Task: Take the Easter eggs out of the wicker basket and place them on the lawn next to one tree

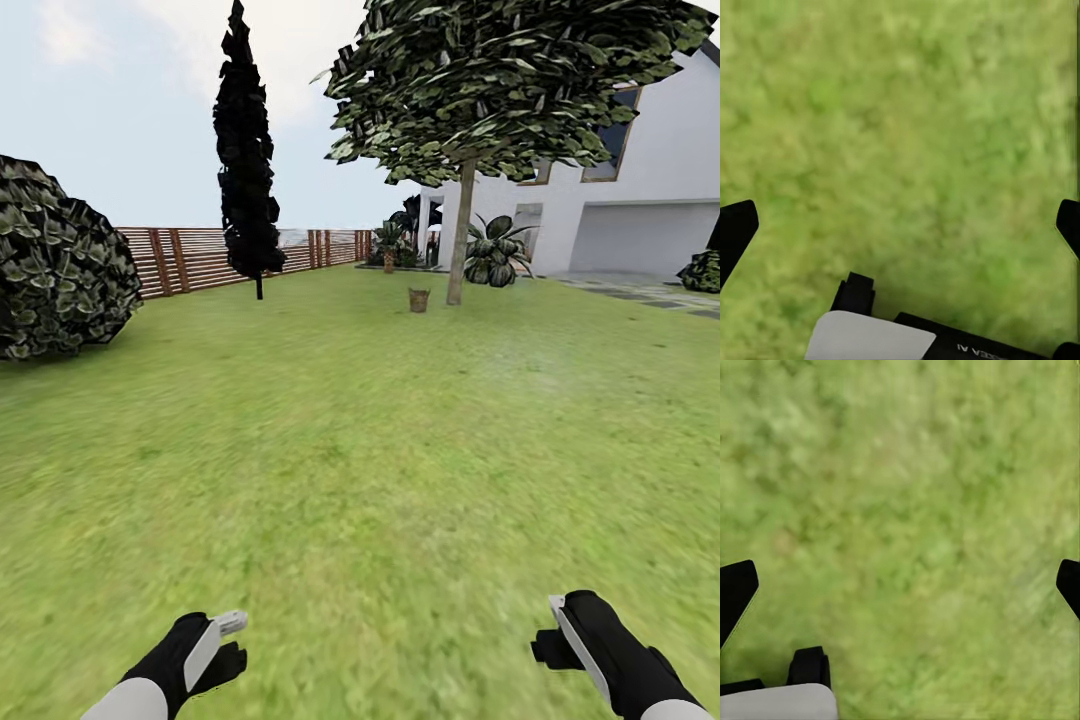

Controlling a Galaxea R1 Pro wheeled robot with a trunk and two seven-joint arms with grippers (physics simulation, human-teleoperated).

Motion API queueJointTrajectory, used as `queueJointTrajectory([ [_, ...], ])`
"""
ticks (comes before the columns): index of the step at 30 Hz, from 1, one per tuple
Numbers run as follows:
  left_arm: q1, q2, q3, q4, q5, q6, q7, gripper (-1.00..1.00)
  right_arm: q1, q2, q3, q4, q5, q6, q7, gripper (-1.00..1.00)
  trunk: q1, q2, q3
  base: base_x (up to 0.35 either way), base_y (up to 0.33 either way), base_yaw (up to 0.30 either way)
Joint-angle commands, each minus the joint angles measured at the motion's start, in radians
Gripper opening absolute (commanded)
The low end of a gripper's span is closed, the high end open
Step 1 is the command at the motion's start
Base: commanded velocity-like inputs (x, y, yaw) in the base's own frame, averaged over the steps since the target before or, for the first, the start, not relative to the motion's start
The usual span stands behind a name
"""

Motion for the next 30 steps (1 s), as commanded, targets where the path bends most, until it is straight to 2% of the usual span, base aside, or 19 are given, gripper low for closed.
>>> queueJointTrajectory([
  [1,0.0,-0.002,0.002,-0.002,0.011,0.003,0.008,1.0,-0.001,-0.001,0.005,-0.001,-0.004,0.004,-0.002,1.0,0.001,-0.001,-0.001,0.343,0.0,0.0],
  [17,0.0,-0.004,0.001,-0.002,0.012,0.0,0.008,1.0,-0.001,-0.001,0.005,0.003,-0.004,0.001,-0.002,1.0,0.001,-0.001,-0.001,0.343,0.0,0.0],
  [20,0.0,-0.004,-0.002,0.003,0.006,-0.083,0.007,1.0,-0.001,-0.001,0.005,0.005,-0.004,0.001,-0.002,1.0,0.001,-0.001,-0.001,0.343,0.0,0.0],
  [22,0.0,-0.003,-0.006,0.001,0.003,-0.097,0.003,1.0,-0.001,-0.002,0.005,0.007,-0.004,0.001,-0.002,1.0,0.001,-0.001,-0.001,0.343,0.0,0.0],
  [23,0.0,0.0,-0.008,-0.002,0.002,-0.094,-0.007,1.0,-0.001,-0.002,0.005,0.008,-0.004,0.001,-0.002,1.0,0.001,-0.001,-0.001,0.343,0.0,0.0],
  [24,-0.001,0.015,-0.01,-0.018,-0.002,-0.056,-0.097,1.0,-0.001,-0.003,0.005,0.009,-0.004,-0.002,-0.002,1.0,0.001,-0.001,-0.001,0.343,0.0,0.0],
  [26,-0.002,0.022,-0.01,-0.024,-0.023,-0.048,-0.169,1.0,-0.001,-0.003,0.005,0.01,-0.004,-0.004,-0.002,1.0,0.001,-0.001,-0.001,0.343,0.0,0.0],
  [30,-0.002,0.032,-0.008,-0.028,-0.076,-0.07,-0.201,1.0,-0.001,-0.001,0.005,0.011,-0.004,-0.006,-0.002,1.0,0.001,-0.001,-0.001,0.343,0.0,0.0],
])
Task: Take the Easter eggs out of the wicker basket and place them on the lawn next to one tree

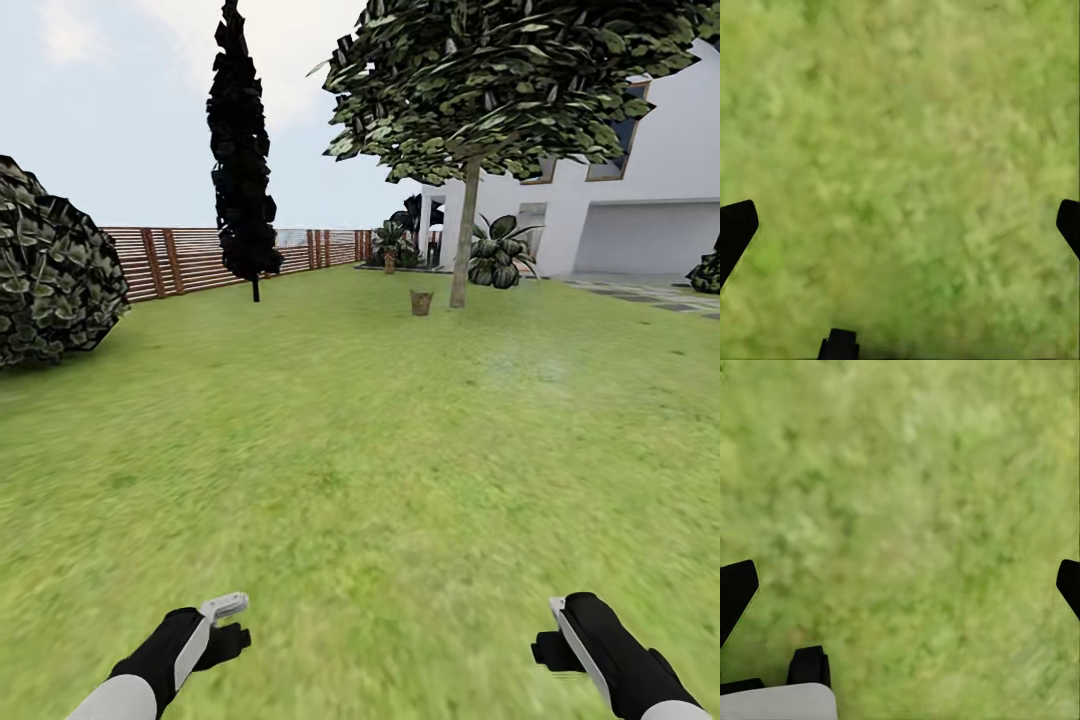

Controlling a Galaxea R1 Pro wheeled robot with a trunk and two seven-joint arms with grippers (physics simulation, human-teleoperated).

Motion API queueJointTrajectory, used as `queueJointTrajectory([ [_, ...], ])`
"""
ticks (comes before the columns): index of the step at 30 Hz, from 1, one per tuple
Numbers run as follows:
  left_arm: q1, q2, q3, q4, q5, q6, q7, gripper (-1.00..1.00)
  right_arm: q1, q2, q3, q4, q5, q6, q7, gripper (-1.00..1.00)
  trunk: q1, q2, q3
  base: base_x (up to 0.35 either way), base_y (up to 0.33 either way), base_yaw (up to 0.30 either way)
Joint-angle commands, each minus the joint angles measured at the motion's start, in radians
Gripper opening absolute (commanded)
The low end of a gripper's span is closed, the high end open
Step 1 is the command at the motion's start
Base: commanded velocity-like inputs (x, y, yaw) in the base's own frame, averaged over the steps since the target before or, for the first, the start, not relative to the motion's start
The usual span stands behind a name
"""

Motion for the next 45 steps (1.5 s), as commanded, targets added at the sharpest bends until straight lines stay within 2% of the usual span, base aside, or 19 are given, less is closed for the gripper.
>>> queueJointTrajectory([
  [1,0.0,0.002,0.005,-0.002,-0.004,-0.006,0.0,1.0,-0.001,0.0,0.006,-0.001,-0.004,0.004,-0.002,1.0,0.001,-0.001,-0.001,0.343,0.0,0.0],
  [8,0.0,0.002,0.004,0.003,-0.021,-0.06,-0.001,1.0,-0.001,0.0,0.006,-0.001,-0.004,0.004,-0.002,1.0,0.001,-0.001,-0.001,0.343,0.0,0.0],
  [14,0.0,0.005,0.008,-0.003,-0.032,-0.074,0.001,1.0,-0.001,0.0,0.006,-0.001,-0.004,0.004,-0.002,1.0,0.001,-0.001,-0.001,0.343,0.0,0.0],
  [28,0.0,-0.004,0.01,0.005,-0.031,-0.07,0.006,1.0,-0.001,0.0,0.006,-0.001,-0.004,0.004,-0.002,1.0,0.001,-0.001,-0.001,0.343,-0.072,0.0],
  [36,0.0,0.005,0.015,-0.003,-0.027,-0.074,0.009,1.0,-0.001,0.002,0.008,0.0,-0.003,0.004,-0.002,1.0,0.001,-0.001,-0.001,0.343,-0.107,0.0],
  [40,0.0,0.014,0.032,-0.006,-0.022,-0.078,0.066,1.0,-0.001,0.002,0.013,0.001,-0.002,0.004,-0.002,1.0,0.001,-0.001,-0.001,0.343,-0.107,0.0],
  [43,0.0,0.011,0.035,-0.005,-0.019,-0.075,0.079,1.0,-0.001,0.002,0.013,0.001,-0.002,0.004,-0.002,1.0,0.001,-0.001,-0.001,0.343,-0.107,0.0],
  [45,-0.003,0.006,0.031,-0.017,-0.023,-0.034,0.079,1.0,-0.001,0.003,0.014,0.002,-0.002,0.003,-0.002,1.0,0.001,-0.001,-0.001,0.343,-0.088,0.0],
])
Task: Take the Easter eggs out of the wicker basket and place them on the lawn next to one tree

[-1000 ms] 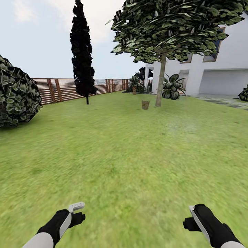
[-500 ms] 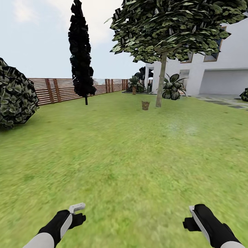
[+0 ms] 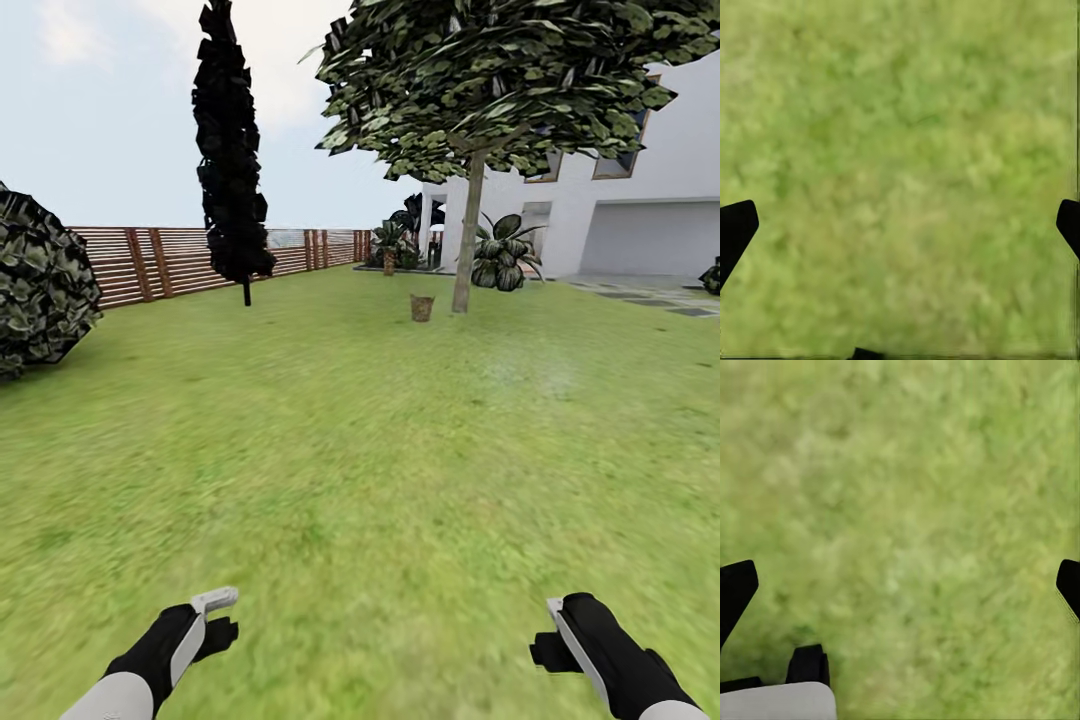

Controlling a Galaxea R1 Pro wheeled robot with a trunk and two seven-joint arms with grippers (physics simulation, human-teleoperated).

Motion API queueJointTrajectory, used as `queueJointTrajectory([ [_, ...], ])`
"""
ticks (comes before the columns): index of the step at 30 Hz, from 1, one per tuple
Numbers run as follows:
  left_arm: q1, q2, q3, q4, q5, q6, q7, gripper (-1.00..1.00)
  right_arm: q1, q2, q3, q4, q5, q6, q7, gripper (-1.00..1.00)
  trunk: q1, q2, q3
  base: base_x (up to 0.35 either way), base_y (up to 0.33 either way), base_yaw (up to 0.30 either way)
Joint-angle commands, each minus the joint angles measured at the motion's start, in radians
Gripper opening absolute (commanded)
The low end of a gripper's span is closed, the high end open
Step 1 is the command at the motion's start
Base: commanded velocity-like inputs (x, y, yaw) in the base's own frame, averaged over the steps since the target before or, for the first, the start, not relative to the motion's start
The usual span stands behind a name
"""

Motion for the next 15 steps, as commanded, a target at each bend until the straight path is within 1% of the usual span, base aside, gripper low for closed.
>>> queueJointTrajectory([
  [1,-0.008,-0.001,0.003,-0.01,-0.001,0.038,0.001,1.0,-0.001,-0.001,0.005,0.001,-0.004,0.004,-0.002,1.0,0.001,-0.001,-0.001,0.343,-0.049,0.0],
  [3,-0.028,0.005,0.001,-0.02,-0.002,0.12,-0.001,1.0,0.0,-0.001,0.006,0.004,0.0,-0.002,-0.003,1.0,0.001,-0.001,-0.001,0.343,-0.025,0.0],
  [5,-0.041,0.018,0.0,-0.024,-0.003,0.176,-0.002,1.0,0.0,0.0,0.007,0.006,0.013,-0.018,-0.005,1.0,0.001,-0.001,-0.001,0.343,-0.01,0.0],
  [8,-0.045,0.031,0.0,-0.026,-0.003,0.197,-0.003,1.0,0.0,0.0,0.007,0.006,0.026,-0.027,-0.007,1.0,0.001,-0.001,-0.001,0.343,-0.003,0.0],
  [13,-0.046,0.022,0.0,-0.027,-0.003,0.201,-0.003,1.0,0.0,-0.002,0.006,0.007,0.029,-0.029,-0.008,1.0,0.001,-0.001,-0.001,0.343,-0.001,0.0],
  [15,-0.046,0.02,0.0,-0.027,-0.002,0.191,-0.003,1.0,0.0,-0.002,0.005,0.007,0.03,-0.029,-0.007,1.0,0.001,-0.001,-0.001,0.343,0.0,0.0],
])
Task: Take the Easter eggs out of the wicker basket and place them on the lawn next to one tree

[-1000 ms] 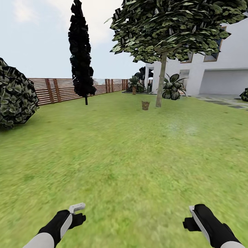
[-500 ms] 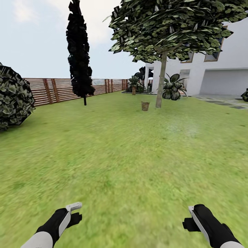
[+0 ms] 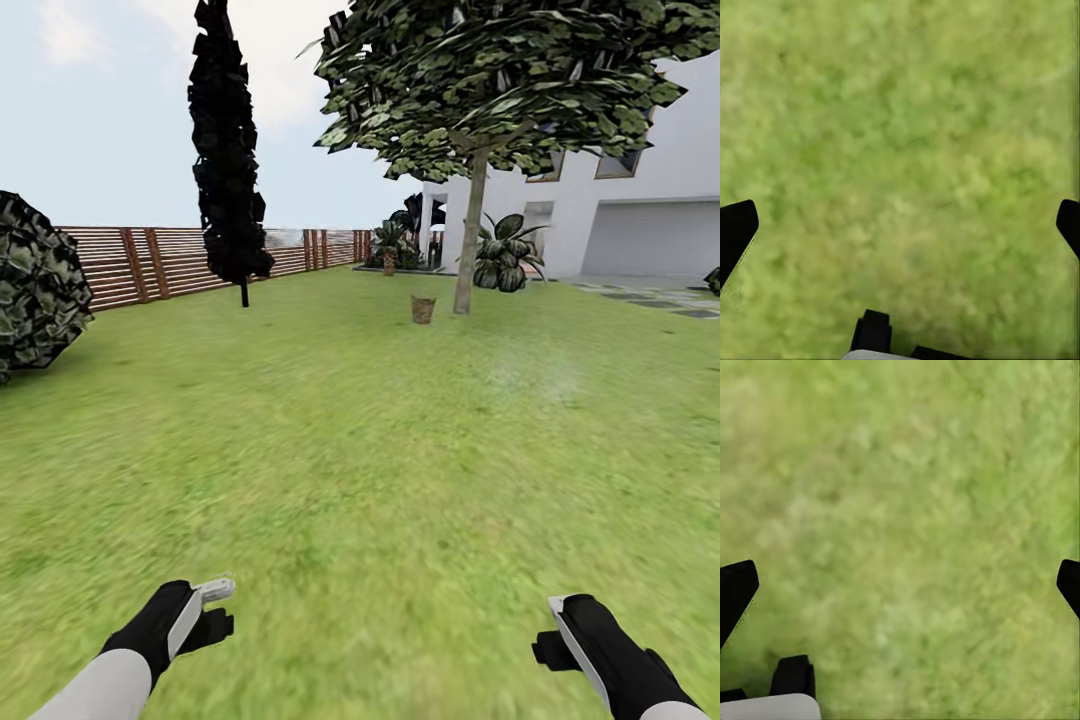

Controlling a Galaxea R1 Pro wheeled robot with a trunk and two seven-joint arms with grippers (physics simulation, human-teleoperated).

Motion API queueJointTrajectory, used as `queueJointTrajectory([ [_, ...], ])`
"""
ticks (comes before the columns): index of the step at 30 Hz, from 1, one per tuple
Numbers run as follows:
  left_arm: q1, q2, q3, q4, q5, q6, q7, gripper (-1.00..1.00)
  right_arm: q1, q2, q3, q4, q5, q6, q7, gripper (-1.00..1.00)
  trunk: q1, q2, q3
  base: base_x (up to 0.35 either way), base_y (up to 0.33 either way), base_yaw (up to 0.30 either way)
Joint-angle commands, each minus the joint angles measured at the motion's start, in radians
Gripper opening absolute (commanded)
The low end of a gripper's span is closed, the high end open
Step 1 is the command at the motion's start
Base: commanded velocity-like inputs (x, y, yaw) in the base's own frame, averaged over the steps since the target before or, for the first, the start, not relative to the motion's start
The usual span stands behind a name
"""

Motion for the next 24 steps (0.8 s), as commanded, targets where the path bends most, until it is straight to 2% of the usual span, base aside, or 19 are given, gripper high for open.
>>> queueJointTrajectory([
  [1,-0.001,-0.001,0.005,-0.001,0.001,-0.012,0.003,1.0,-0.001,-0.001,0.005,-0.001,-0.001,0.005,-0.002,1.0,0.001,-0.001,-0.001,0.343,0.0,0.0],
  [6,-0.001,-0.012,0.005,0.01,0.0,-0.081,0.004,1.0,-0.001,-0.001,0.005,-0.001,0.0,0.004,-0.002,1.0,0.001,-0.001,-0.001,0.343,0.0,0.0],
  [17,-0.001,-0.032,0.004,0.014,0.0,-0.09,0.003,1.0,-0.001,-0.002,0.005,-0.001,-0.001,0.003,-0.002,1.0,0.001,-0.001,-0.001,0.343,0.0,0.0],
  [20,-0.001,-0.049,0.004,0.015,-0.003,-0.09,0.004,1.0,-0.001,-0.003,0.004,-0.001,-0.003,0.004,-0.002,1.0,0.001,-0.001,-0.001,0.343,0.0,0.0],
  [24,-0.001,-0.058,0.003,0.031,-0.001,-0.091,0.003,1.0,-0.001,-0.003,0.004,-0.001,-0.004,0.005,-0.002,1.0,0.001,-0.001,-0.001,0.343,0.0,0.0],
])
